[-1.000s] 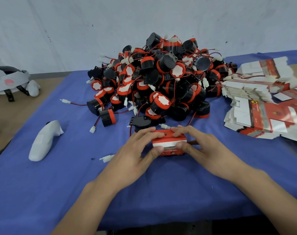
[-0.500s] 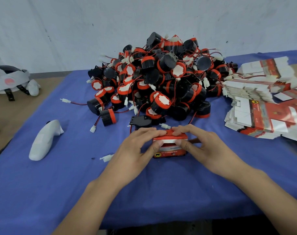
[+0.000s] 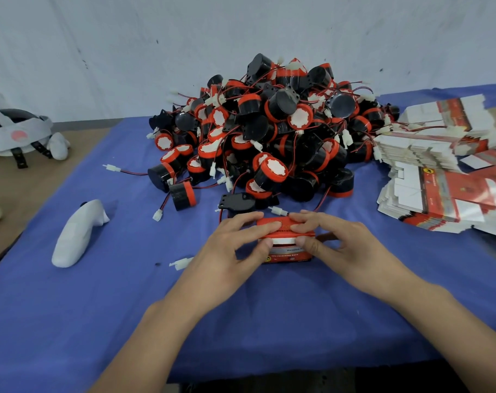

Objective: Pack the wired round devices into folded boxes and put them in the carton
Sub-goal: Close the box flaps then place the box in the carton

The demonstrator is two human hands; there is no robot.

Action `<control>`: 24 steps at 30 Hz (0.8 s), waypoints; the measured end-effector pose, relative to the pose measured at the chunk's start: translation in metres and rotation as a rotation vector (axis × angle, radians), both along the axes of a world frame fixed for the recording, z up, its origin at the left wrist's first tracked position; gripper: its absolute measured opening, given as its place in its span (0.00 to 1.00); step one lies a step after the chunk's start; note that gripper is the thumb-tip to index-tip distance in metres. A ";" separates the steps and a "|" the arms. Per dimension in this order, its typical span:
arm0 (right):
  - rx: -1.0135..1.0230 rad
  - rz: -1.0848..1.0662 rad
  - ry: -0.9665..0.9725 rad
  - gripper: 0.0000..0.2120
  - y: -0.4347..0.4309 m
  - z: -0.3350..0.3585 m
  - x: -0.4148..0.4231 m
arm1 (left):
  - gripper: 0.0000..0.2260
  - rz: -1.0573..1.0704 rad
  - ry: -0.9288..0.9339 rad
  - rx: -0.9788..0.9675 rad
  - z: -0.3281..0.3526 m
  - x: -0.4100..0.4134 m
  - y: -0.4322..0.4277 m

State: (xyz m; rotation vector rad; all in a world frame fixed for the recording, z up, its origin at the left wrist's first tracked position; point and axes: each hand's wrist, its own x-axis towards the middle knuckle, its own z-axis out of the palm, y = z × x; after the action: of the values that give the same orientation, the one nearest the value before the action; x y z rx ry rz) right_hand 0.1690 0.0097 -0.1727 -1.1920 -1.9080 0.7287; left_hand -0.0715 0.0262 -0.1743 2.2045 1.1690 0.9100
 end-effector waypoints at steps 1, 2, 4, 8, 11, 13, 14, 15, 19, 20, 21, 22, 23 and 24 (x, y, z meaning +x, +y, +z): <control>0.009 0.000 0.000 0.13 0.000 -0.001 0.000 | 0.17 0.000 0.002 0.000 0.000 0.000 0.000; 0.015 0.002 0.000 0.14 0.000 -0.001 0.000 | 0.17 0.000 0.004 0.000 0.000 0.000 0.000; 0.022 0.005 0.002 0.14 0.000 -0.001 0.000 | 0.17 -0.004 0.010 0.000 0.000 -0.001 -0.001; 0.020 -0.003 0.006 0.15 0.000 -0.001 0.001 | 0.17 -0.020 0.062 0.009 0.000 -0.001 -0.002; 0.022 0.009 -0.002 0.15 0.000 0.000 0.001 | 0.18 -0.015 0.084 0.063 0.001 -0.001 -0.002; 0.042 0.038 -0.017 0.16 -0.002 0.002 0.000 | 0.17 -0.014 0.079 0.078 0.001 -0.001 -0.002; 0.057 0.046 -0.026 0.19 -0.003 0.004 -0.001 | 0.17 -0.014 0.078 0.078 0.000 -0.001 -0.002; 0.068 0.047 -0.033 0.21 -0.004 0.005 -0.002 | 0.18 -0.015 0.077 0.075 0.000 -0.001 -0.002; 0.085 0.029 -0.072 0.22 -0.003 0.003 -0.001 | 0.17 -0.013 0.082 0.075 -0.001 -0.001 -0.001; 0.093 0.022 -0.084 0.22 -0.002 0.003 -0.001 | 0.17 -0.013 0.076 0.075 -0.001 -0.001 -0.001; 0.103 0.018 -0.094 0.21 -0.001 0.002 0.000 | 0.17 -0.012 0.069 0.072 0.000 -0.002 -0.001; 0.112 0.017 -0.101 0.19 0.000 0.001 0.000 | 0.16 -0.011 0.062 0.071 0.000 -0.002 0.000; 0.121 0.018 -0.104 0.17 0.001 0.000 0.001 | 0.16 -0.010 0.058 0.072 -0.001 -0.002 0.000; 0.129 0.020 -0.106 0.15 0.001 -0.001 0.001 | 0.16 -0.009 0.054 0.072 -0.001 -0.002 0.001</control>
State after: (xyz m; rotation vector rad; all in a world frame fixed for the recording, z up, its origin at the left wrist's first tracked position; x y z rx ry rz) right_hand 0.1699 0.0110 -0.1740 -1.1529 -2.0243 0.5536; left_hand -0.0732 0.0268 -0.1755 2.3034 1.1668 0.9076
